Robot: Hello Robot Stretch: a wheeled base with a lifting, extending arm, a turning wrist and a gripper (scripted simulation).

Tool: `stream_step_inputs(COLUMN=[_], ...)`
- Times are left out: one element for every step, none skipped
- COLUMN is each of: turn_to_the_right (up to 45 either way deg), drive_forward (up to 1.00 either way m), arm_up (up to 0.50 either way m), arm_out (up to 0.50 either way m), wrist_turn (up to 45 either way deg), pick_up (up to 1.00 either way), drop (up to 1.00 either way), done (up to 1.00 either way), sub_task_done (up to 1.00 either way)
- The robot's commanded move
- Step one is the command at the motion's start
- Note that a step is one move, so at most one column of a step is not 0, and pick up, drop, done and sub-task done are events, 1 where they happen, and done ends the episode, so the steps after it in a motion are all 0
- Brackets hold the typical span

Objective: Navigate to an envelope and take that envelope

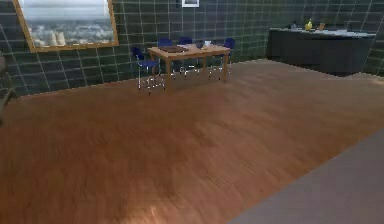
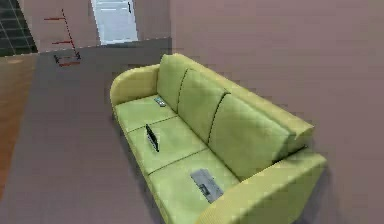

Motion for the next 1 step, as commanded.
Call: stream_step_inputs(turn_to_the_right=[-18.0], drive_forward=[0.0], arm_up=[0.0], arm_out=[0.0], wrist_turn=[0.0], pick_up=[0.0], drop=[0.0], done=[0.0], sub_task_done=[0.0])
